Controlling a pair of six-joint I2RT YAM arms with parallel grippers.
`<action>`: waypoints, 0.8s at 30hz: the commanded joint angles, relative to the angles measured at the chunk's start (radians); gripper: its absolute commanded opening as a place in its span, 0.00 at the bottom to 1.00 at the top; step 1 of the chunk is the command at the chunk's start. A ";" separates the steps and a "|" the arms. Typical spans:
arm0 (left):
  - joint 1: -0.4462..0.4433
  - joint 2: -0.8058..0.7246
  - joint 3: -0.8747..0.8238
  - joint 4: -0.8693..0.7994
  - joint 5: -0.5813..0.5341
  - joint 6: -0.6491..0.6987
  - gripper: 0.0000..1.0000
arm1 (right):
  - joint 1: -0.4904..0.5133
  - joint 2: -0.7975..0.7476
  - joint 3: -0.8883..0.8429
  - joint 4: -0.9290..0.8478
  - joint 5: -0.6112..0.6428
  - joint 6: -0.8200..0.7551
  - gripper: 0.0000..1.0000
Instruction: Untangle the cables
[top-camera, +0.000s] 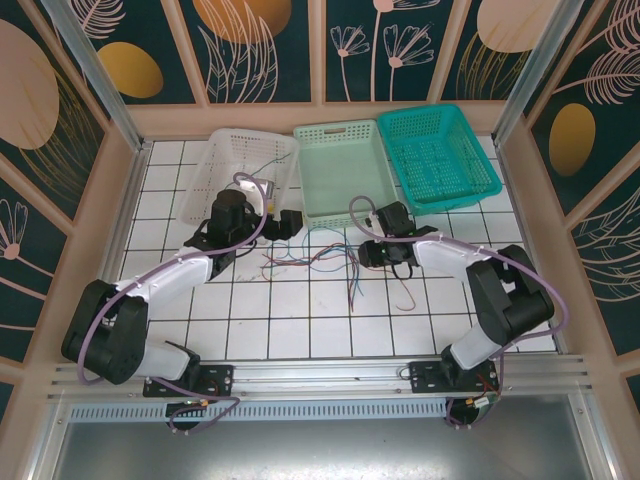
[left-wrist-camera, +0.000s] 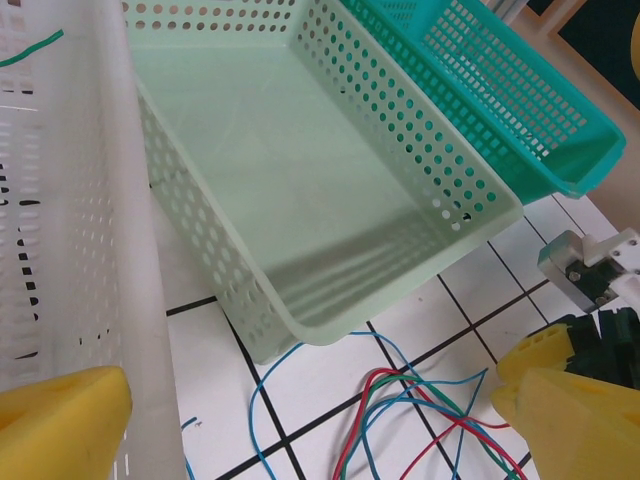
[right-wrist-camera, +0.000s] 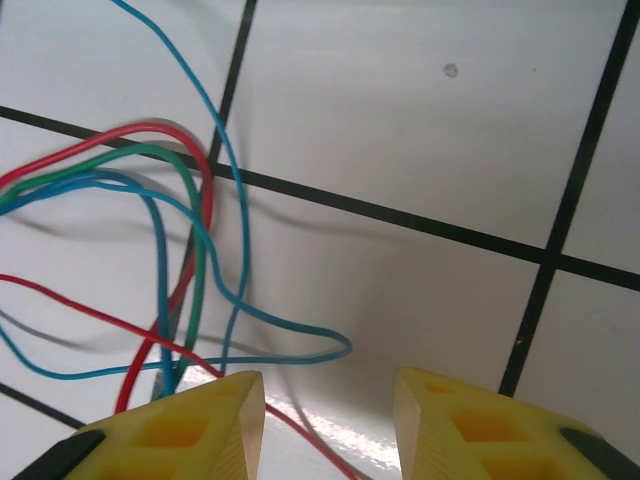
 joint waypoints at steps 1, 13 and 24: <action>-0.007 0.012 0.003 0.043 0.021 -0.012 0.98 | 0.005 0.026 0.025 -0.005 0.071 -0.021 0.40; -0.008 0.014 -0.004 0.046 0.016 -0.009 0.99 | 0.010 0.057 0.025 0.117 0.052 -0.003 0.40; -0.008 0.012 -0.003 0.040 0.016 -0.006 0.99 | 0.028 0.044 -0.008 0.172 0.044 -0.025 0.14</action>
